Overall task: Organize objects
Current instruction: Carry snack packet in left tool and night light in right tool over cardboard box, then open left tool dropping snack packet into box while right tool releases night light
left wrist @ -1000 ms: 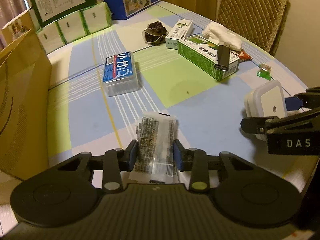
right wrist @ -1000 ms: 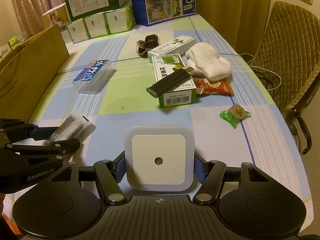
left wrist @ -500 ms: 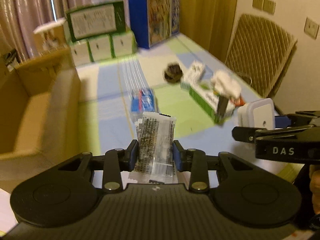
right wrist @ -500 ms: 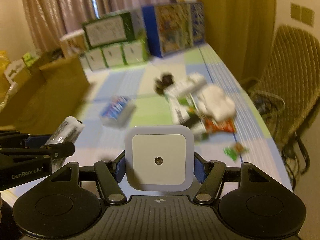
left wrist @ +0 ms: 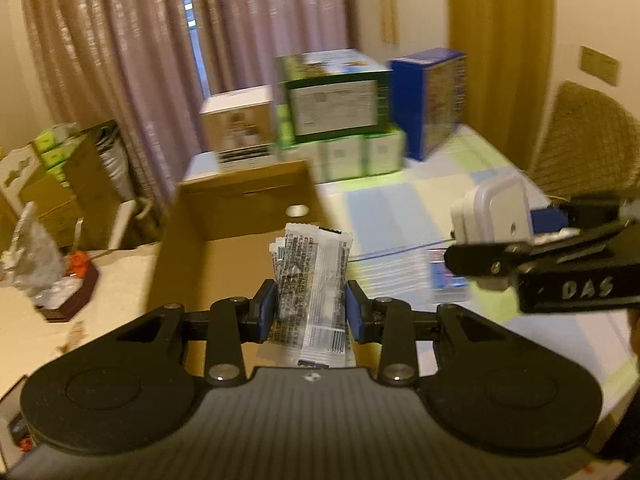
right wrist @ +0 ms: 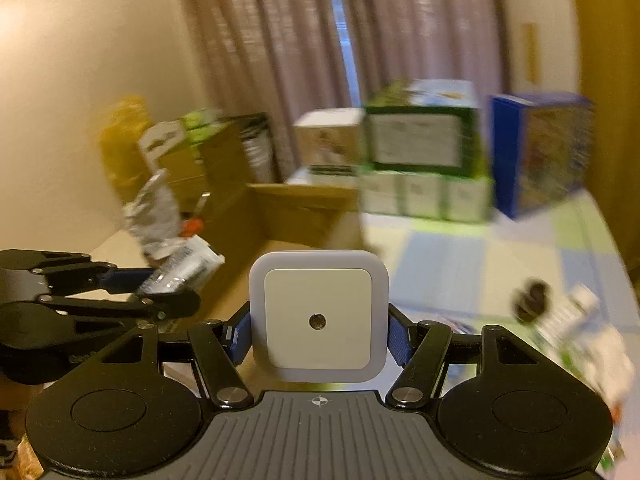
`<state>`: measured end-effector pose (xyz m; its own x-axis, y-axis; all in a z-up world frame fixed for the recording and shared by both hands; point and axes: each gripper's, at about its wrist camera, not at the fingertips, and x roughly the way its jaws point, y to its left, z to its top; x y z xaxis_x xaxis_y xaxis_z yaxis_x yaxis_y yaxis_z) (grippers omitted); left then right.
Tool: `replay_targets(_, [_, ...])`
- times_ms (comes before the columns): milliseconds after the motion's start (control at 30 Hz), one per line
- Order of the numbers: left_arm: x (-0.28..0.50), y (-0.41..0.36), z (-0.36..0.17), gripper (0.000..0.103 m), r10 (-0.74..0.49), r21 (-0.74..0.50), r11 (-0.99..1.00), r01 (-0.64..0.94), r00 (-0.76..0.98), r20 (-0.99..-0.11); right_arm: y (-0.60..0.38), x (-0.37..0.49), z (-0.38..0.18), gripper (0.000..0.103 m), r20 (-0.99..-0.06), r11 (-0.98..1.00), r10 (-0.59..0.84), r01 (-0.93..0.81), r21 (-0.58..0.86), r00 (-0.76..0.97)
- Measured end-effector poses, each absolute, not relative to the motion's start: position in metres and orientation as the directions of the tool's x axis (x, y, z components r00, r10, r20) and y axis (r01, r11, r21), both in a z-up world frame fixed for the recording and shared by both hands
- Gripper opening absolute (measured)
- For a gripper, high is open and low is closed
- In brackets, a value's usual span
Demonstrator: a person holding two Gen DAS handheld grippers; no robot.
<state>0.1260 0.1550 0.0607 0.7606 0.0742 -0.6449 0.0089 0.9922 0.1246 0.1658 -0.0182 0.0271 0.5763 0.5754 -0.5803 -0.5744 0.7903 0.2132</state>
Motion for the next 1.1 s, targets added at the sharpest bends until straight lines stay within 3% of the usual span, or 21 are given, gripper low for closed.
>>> replay_targets(233, [0.146,0.223,0.047,0.031,0.12,0.143,0.989,-0.03,0.73,-0.673,0.072,0.192,0.019,0.062,-0.626,0.671,0.61,-0.736,0.084,0.485])
replay_targets(400, [0.156,0.244,0.033,0.031,0.1,0.139,0.99,-0.006,0.723,-0.684,0.104,0.205,-0.014,0.062,-0.689,0.6,0.554,-0.798,-0.058,0.467])
replay_targets(967, [0.181,0.267,-0.013,0.034,0.059,0.085,0.996,0.005,0.681,-0.73,0.124,0.224,-0.062,0.062,-0.737,0.498,0.528,-0.857,-0.133,0.421])
replay_targets(1100, [0.176,0.268,-0.009,0.039,0.079,0.103,0.995,-0.007,0.696,-0.714,0.118,0.224,-0.058,0.072,-0.717,0.5,0.541,-0.854,-0.147,0.44])
